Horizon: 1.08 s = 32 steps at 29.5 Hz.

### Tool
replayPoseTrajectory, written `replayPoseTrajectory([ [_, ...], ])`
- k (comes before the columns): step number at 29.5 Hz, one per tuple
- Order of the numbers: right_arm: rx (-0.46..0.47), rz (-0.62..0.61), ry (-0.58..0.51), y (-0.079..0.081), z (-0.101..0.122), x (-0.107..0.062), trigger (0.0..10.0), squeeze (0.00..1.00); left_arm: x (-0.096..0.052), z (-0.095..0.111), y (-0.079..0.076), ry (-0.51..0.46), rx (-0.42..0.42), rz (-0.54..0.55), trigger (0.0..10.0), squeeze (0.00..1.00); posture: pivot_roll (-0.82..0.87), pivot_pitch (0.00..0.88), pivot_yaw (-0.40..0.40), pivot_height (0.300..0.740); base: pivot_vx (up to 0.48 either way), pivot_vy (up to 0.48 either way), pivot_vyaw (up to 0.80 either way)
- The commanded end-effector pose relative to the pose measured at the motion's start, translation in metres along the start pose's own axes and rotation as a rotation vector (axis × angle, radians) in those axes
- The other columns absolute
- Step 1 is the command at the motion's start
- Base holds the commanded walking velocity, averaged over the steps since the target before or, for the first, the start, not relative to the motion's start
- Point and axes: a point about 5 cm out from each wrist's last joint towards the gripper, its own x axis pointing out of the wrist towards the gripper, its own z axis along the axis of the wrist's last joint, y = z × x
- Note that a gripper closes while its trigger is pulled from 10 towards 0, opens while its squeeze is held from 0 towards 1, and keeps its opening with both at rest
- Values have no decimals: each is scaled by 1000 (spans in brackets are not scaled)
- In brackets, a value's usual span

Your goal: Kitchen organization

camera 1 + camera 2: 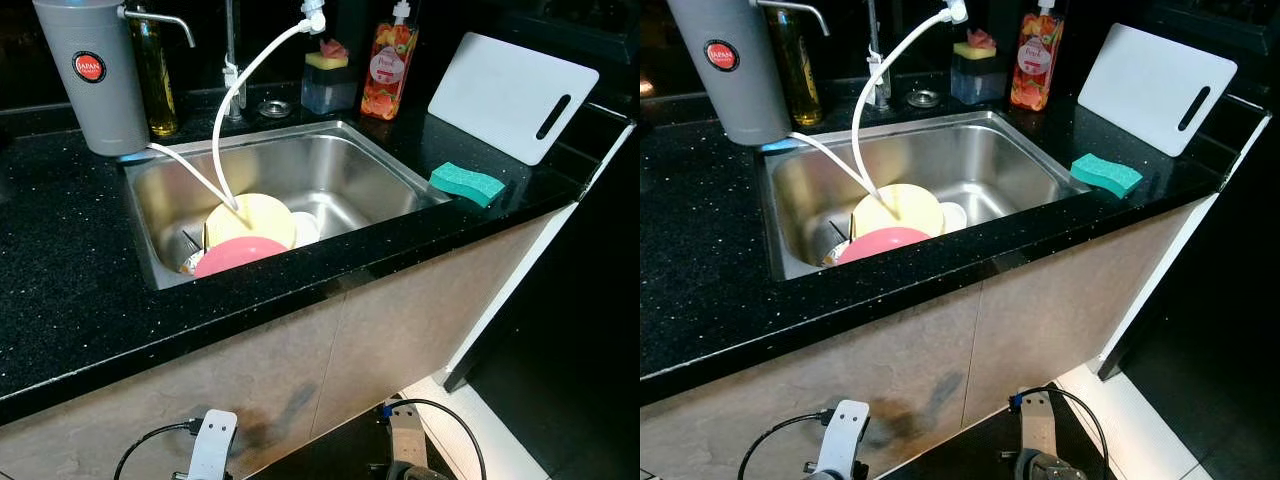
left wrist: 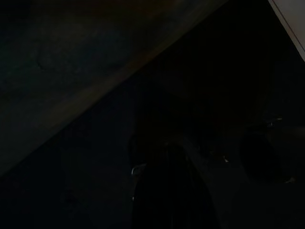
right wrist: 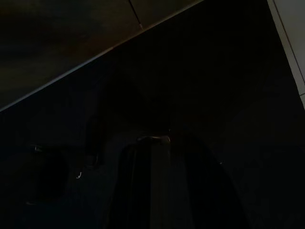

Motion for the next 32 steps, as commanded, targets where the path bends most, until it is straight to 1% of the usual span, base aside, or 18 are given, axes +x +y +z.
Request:
replayPoseTrajectory([
  [1, 10, -3, 27, -3, -6, 0, 10000, 0, 0, -7, -2, 27, -15, 0, 10000, 0, 53, 139, -84, 740, 0, 0, 0],
  [23, 15, -1, 32, 0, -9, 0, 10000, 0, 0, -10, -1, 35, -20, 1, 10000, 0, 53, 139, -82, 740, 0, 0, 0],
  [32, 11, 2, 30, 2, -5, 0, 10000, 0, -1, -11, -1, 37, -19, 1, 10000, 0, 54, 140, -84, 740, 0, 0, 0],
])
